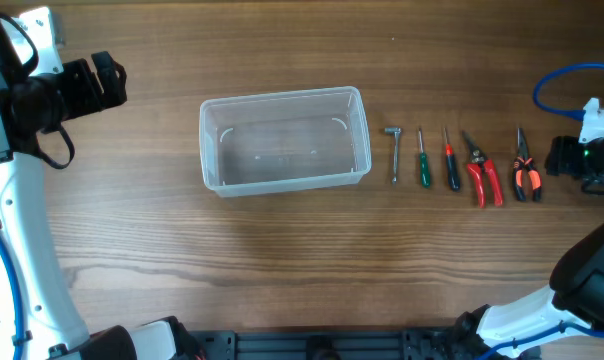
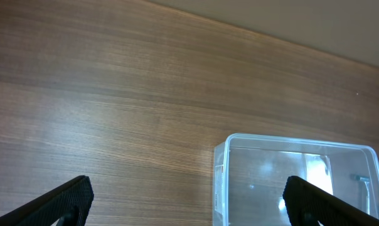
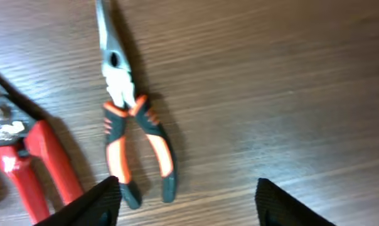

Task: Pack container
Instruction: 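Lower the right gripper onto the orange-black pliers and grasp them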

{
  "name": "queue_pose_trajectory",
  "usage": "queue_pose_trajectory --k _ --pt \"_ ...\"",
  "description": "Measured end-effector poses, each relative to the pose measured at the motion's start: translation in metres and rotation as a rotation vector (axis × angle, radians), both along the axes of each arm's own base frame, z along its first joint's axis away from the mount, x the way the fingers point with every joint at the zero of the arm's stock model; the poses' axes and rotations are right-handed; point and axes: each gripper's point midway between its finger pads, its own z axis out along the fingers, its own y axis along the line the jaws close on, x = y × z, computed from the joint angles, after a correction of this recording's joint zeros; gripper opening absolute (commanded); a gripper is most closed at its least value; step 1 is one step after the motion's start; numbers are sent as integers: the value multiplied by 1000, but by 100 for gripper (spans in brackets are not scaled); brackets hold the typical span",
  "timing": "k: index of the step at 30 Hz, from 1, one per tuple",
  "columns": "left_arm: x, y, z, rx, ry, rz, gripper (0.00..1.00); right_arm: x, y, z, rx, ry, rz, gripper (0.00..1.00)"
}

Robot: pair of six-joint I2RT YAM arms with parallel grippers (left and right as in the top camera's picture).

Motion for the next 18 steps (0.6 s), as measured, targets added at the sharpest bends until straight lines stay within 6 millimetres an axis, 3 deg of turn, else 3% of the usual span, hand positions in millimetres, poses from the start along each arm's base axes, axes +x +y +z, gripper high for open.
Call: queue_pose_trajectory --k 8,18 --pt "0 0 0 0 0 0 100 5 16 -4 74 -19 42 56" --pt "0 0 0 0 0 0 100 19 41 -7 43 12 118 58"
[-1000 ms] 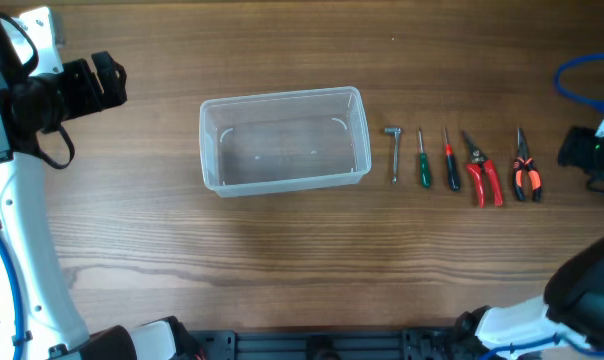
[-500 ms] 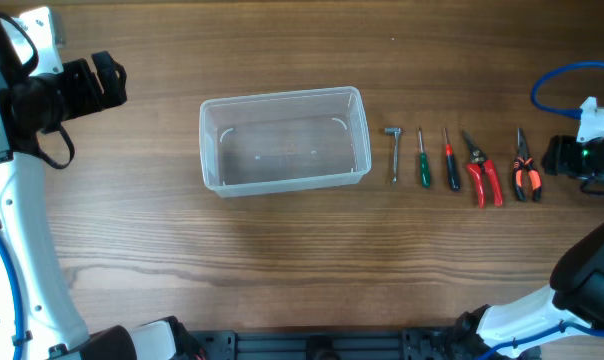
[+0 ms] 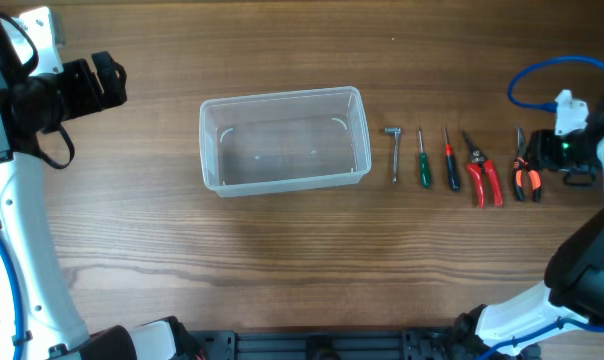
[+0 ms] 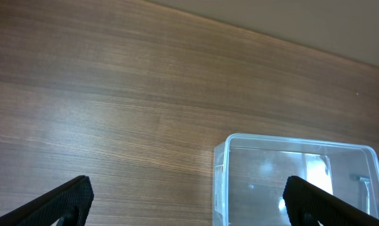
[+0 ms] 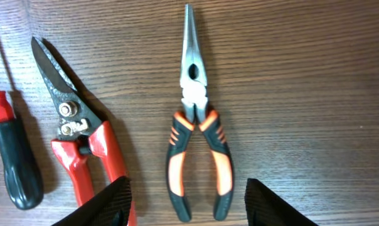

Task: Pack container
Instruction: 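Lower the right gripper onto the orange-black pliers and grasp them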

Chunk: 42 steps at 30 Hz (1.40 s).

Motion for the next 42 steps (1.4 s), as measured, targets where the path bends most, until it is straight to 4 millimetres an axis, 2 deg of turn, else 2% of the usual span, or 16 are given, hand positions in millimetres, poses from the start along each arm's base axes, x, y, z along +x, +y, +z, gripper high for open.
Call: queue_pose_trajectory --k 3,11,14,17,19,25,26,27,42 --pt "0 0 0 0 0 0 100 -2 4 -11 0 45 -9 57" --pt "0 0 0 0 0 0 100 -22 9 -60 66 212 -82 51" --pt "0 0 0 0 0 0 100 -25 10 -69 76 237 -96 50" --pt "0 0 0 0 0 0 100 -26 10 -70 75 242 -106 46" --pt "0 0 0 0 0 0 100 -26 10 -70 74 242 -112 38" --pt "0 0 0 0 0 0 100 -25 9 -70 72 239 -120 24" --pt "0 0 0 0 0 0 100 -25 9 -70 72 240 -120 17" --pt "0 0 0 0 0 0 100 -25 9 -71 72 240 -121 5" --pt "0 0 0 0 0 0 100 -21 15 -68 120 222 -152 4"
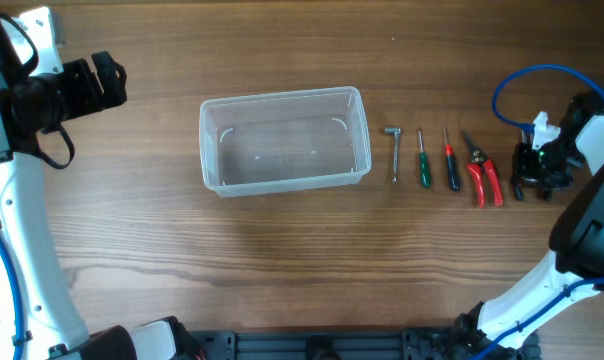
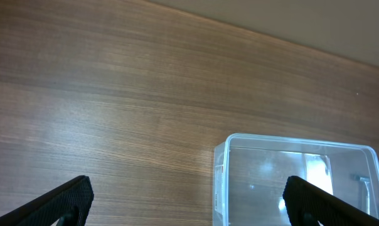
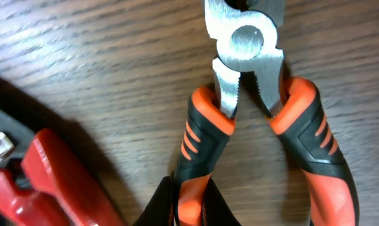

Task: Pack container
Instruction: 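Lower the right gripper onto the orange-black pliers and grasp them, then carry the pliers left and lower them into the container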

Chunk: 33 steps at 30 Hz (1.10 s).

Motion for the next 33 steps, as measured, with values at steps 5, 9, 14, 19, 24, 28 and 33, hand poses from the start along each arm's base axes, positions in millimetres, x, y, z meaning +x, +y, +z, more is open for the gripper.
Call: queue_pose_trajectory --k 5,9,14,19,24,28,33 --pt "0 0 0 0 0 0 100 15 0 33 20 -52 -61 4" --pt "0 0 0 0 0 0 100 50 13 116 14 -259 -46 4" --pt "0 0 0 0 0 0 100 76 102 236 -3 -568 176 4" --pt "0 0 0 0 0 0 100 58 257 292 121 -738 565 4" --pt "0 0 0 0 0 0 100 26 390 285 200 -780 982 4" --pt "0 0 0 0 0 0 100 12 457 266 173 -823 1234 4" --pt "0 0 0 0 0 0 100 21 500 203 105 -775 1472 4"
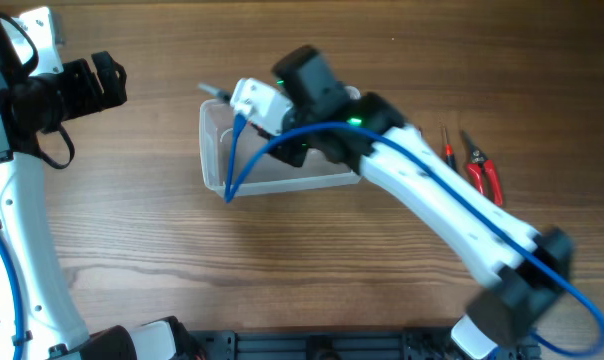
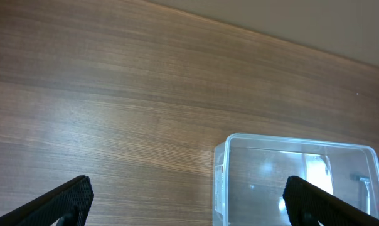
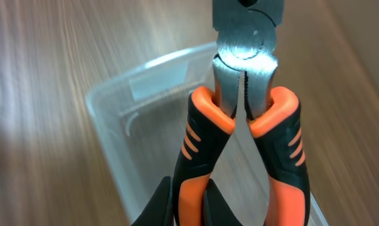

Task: Pack container
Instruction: 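Carry the pliers left and lower them into the container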

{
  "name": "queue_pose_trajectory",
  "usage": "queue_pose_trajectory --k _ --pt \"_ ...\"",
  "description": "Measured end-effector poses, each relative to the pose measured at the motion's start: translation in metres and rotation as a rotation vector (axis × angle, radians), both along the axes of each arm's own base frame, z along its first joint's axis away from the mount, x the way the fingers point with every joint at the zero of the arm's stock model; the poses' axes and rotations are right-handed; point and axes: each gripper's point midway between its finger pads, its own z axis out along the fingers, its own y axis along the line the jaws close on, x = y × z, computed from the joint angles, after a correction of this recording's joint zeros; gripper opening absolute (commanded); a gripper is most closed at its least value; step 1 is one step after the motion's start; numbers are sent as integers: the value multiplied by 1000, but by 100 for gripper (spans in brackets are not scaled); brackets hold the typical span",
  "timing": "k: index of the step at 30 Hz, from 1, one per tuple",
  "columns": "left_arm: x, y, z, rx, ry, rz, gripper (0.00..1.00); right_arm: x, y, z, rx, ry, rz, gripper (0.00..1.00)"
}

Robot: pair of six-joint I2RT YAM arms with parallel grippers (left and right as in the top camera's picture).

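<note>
Orange-and-black long-nose pliers (image 3: pixel 246 107) hang in my right gripper (image 3: pixel 188 204), which is shut on one handle. They are over the clear plastic container (image 3: pixel 114 125), their grey tip (image 1: pixel 210 90) poking past its far left corner. The container (image 1: pixel 217 172) stands mid-table, largely covered by my right arm (image 1: pixel 422 190). My left gripper (image 2: pixel 186 204) is open and holds nothing, off to the left of the container (image 2: pixel 290 169).
Red-handled pruners (image 1: pixel 484 172) and a red screwdriver (image 1: pixel 448 148) lie on the wooden table to the right of the container. My right arm hides the table just right of the container. The left arm (image 1: pixel 42 95) stays at the far left.
My right gripper, then shut on the pliers' handle on the table at the far right, now holds them in the air above the container. The left arm has not moved.
My right gripper was open just right of the pliers at the end of the tool row. Then it stood open over them. After that it was shut on one handle on the table. Now the pliers are over the container. The left gripper stayed open throughout.
</note>
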Motion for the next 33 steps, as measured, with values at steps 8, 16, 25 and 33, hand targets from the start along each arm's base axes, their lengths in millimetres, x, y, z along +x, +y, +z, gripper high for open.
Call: queue_pose_trajectory --k 8,16,25,33 --pt "0 0 0 0 0 0 100 28 15 -112 -198 -35 200 4" --pt "0 0 0 0 0 0 100 47 30 -129 -220 -173 328 4" --pt "0 0 0 0 0 0 100 67 14 -140 -232 -176 302 4" --pt "0 0 0 0 0 0 100 74 4 -144 -240 -164 285 4"
